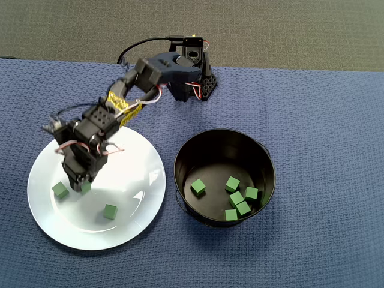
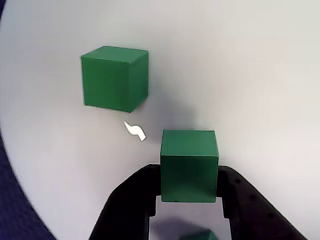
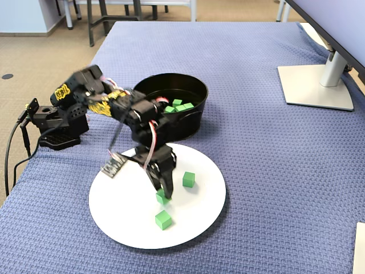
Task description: Pick up the green cubes from the white plate and place them in the black recipient
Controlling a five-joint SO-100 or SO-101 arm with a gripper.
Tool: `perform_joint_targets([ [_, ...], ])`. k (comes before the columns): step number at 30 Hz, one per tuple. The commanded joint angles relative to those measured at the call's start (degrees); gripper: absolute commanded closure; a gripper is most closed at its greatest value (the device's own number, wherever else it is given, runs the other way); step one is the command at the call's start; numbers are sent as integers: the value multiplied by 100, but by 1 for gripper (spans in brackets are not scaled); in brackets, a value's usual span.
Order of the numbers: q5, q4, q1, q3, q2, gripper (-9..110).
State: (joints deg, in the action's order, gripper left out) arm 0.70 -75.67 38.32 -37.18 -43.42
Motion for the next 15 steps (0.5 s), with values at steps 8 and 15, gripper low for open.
perform_joint_targets([
  [8,-457,26,-510,-2821,-4693,102],
  [15,-633,70,-2065,-5054,-7102,102],
])
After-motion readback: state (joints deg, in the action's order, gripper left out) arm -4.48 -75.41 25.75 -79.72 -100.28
